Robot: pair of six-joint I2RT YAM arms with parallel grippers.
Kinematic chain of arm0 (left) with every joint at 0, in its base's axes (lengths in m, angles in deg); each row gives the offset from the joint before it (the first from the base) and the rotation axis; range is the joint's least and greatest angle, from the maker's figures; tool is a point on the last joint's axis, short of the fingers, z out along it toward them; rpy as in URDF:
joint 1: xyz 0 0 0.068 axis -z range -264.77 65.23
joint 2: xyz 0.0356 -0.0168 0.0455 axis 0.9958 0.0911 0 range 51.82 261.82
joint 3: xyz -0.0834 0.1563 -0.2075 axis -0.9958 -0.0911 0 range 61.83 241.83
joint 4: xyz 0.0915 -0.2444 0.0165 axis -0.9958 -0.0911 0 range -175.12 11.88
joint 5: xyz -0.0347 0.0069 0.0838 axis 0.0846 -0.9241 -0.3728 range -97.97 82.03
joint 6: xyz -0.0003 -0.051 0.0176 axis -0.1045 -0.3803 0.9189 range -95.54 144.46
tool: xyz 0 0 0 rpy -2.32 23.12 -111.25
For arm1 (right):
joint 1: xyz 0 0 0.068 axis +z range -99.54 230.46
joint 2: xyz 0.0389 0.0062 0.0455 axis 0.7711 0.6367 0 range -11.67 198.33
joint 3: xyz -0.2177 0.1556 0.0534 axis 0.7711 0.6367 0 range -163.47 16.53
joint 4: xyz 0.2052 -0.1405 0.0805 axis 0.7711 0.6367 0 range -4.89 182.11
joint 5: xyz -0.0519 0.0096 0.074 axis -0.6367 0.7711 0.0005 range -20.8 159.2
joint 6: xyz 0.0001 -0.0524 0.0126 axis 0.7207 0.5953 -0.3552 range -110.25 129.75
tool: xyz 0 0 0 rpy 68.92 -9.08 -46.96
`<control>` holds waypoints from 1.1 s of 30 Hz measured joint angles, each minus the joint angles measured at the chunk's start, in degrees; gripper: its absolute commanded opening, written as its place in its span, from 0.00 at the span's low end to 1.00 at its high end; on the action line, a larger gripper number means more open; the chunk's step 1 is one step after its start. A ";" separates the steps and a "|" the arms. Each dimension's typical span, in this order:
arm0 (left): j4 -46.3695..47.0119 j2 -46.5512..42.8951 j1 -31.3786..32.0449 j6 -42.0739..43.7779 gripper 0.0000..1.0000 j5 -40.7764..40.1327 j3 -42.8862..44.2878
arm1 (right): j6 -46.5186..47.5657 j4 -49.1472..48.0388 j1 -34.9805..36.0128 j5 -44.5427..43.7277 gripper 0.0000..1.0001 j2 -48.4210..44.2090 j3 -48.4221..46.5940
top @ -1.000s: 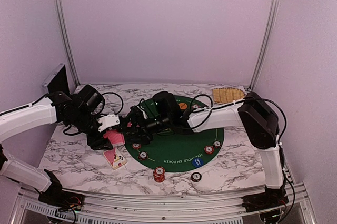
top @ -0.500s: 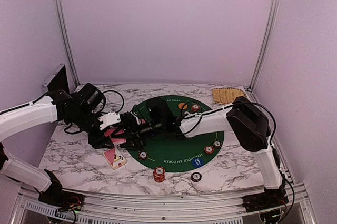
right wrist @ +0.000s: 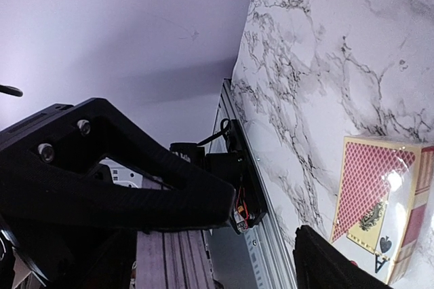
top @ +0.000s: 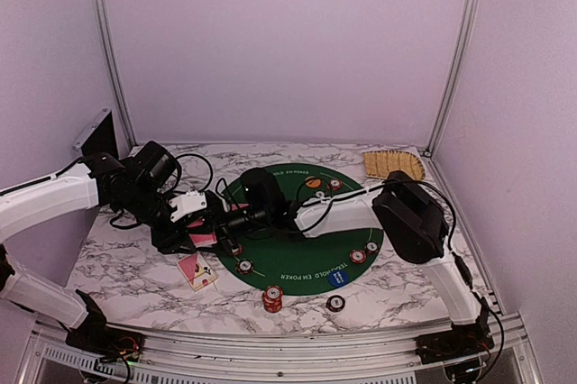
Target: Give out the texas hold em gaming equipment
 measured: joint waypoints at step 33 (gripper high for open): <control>-0.81 0.00 0.00 0.00 0.00 0.07 0.00 | 8.07 6.54 -3.45 -1.40 0.43 -7.39 7.76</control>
